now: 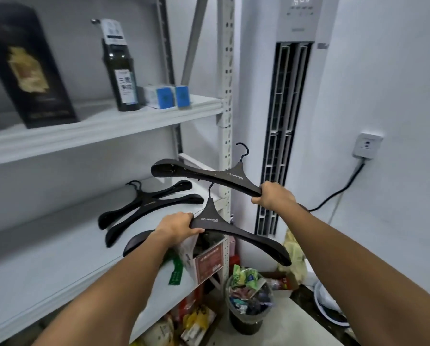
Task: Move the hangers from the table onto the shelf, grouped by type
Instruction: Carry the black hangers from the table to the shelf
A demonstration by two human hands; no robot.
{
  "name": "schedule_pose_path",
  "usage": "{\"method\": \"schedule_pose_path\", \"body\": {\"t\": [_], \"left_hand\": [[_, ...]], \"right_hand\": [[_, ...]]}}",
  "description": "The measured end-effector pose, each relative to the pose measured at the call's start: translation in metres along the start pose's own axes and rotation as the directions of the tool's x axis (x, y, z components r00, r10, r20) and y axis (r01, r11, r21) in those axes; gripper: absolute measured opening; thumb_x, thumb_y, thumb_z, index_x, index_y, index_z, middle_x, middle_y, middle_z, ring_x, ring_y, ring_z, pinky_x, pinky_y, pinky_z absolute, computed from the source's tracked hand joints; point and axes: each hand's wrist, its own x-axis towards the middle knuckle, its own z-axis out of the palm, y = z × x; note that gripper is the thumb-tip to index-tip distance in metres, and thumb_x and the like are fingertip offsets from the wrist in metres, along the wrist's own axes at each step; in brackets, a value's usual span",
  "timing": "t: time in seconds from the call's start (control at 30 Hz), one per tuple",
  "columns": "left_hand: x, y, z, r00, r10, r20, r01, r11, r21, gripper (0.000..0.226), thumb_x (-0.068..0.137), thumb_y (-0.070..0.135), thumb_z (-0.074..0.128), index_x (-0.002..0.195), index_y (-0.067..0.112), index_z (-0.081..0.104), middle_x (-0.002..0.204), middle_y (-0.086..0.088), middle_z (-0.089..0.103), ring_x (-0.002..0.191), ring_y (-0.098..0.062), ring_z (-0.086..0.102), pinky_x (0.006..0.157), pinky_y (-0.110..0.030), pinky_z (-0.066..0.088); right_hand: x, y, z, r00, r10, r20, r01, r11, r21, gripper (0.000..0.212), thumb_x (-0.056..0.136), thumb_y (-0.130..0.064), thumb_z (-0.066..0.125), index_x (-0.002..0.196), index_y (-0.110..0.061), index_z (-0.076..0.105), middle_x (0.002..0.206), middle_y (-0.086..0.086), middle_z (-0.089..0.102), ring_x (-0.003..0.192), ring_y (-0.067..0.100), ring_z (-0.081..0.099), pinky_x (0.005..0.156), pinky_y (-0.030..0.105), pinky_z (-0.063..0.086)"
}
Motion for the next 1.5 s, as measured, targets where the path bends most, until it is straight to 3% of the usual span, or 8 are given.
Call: {"method": "schedule_pose_path", "body": {"t": [0.2, 0.33, 0.67, 0.9, 1.2, 1.33, 1.5], "left_hand": [[-0.028, -0.041, 0.019, 0.99, -0.139, 0.024, 0.139, 0.99, -0.029, 0.051, 0.086, 0.064, 0.046, 0.104, 0.017, 0.054, 0.104, -0.004, 0.064, 0.098, -0.023, 0.06, 0.079, -0.033, 0.043], [-0.047, -0.071, 0.029, 0.974, -0.221, 0.055, 0.223, 0.974, -0.047, 0.05, 0.087, 0.063, 0.046, 0.103, 0.016, 0.054, 0.103, -0.005, 0.064, 0.096, -0.023, 0.06, 0.077, -0.031, 0.042], [-0.031, -0.12, 0.051, 0.959, -0.283, 0.032, 0.285, 0.952, -0.108, 0.05, 0.087, 0.062, 0.046, 0.102, 0.015, 0.056, 0.102, -0.005, 0.065, 0.095, -0.024, 0.062, 0.074, -0.033, 0.044], [0.027, -0.137, 0.061, 0.942, -0.335, 0.026, 0.334, 0.924, -0.185, 0.052, 0.091, 0.056, 0.046, 0.11, 0.009, 0.054, 0.112, -0.008, 0.062, 0.105, -0.026, 0.059, 0.084, -0.033, 0.044], [0.084, -0.147, 0.075, 0.905, -0.424, 0.017, 0.414, 0.874, -0.255, 0.048, 0.091, 0.052, 0.046, 0.113, 0.01, 0.055, 0.116, -0.009, 0.063, 0.11, -0.026, 0.059, 0.092, -0.035, 0.045], [0.1, -0.149, 0.082, 0.9, -0.435, 0.016, 0.427, 0.874, -0.231, 0.05, 0.091, 0.053, 0.045, 0.115, 0.011, 0.055, 0.119, -0.008, 0.062, 0.112, -0.025, 0.057, 0.093, -0.035, 0.044], [0.107, -0.148, 0.094, 0.882, -0.47, 0.027, 0.467, 0.865, -0.184, 0.051, 0.093, 0.051, 0.043, 0.119, 0.008, 0.054, 0.121, -0.011, 0.06, 0.115, -0.026, 0.054, 0.095, -0.036, 0.043]], "right_hand": [[0.002, -0.048, 0.019, 0.989, -0.121, 0.081, 0.123, 0.992, -0.021, 0.036, 0.089, -0.043, 0.06, 0.104, -0.01, 0.063, 0.089, 0.004, 0.059, 0.078, 0.026, 0.058, 0.066, 0.028, 0.043], [0.007, -0.085, 0.037, 0.97, -0.2, 0.139, 0.203, 0.979, -0.01, 0.037, 0.089, -0.045, 0.061, 0.104, -0.01, 0.063, 0.095, 0.007, 0.063, 0.081, 0.027, 0.061, 0.071, 0.032, 0.05], [0.043, -0.141, 0.063, 0.954, -0.253, 0.163, 0.264, 0.964, -0.047, 0.04, 0.089, -0.046, 0.06, 0.108, -0.011, 0.061, 0.104, 0.009, 0.06, 0.093, 0.027, 0.059, 0.074, 0.032, 0.046], [0.091, -0.16, 0.071, 0.963, -0.219, 0.16, 0.233, 0.97, -0.073, 0.043, 0.088, -0.046, 0.061, 0.114, -0.013, 0.057, 0.1, 0.005, 0.058, 0.089, 0.025, 0.056, 0.073, 0.032, 0.047], [0.142, -0.161, 0.082, 0.952, -0.215, 0.22, 0.24, 0.966, -0.093, 0.035, 0.089, -0.042, 0.059, 0.107, -0.013, 0.063, 0.091, 0.003, 0.06, 0.085, 0.025, 0.06, 0.068, 0.029, 0.045], [0.159, -0.157, 0.087, 0.941, -0.254, 0.224, 0.278, 0.957, -0.087, 0.03, 0.089, -0.035, 0.055, 0.104, -0.011, 0.064, 0.089, 0.004, 0.061, 0.081, 0.025, 0.061, 0.066, 0.028, 0.044], [0.169, -0.154, 0.093, 0.929, -0.279, 0.244, 0.307, 0.948, -0.083, 0.034, 0.089, -0.041, 0.056, 0.106, -0.012, 0.063, 0.091, 0.004, 0.062, 0.086, 0.026, 0.063, 0.069, 0.03, 0.046]]}}
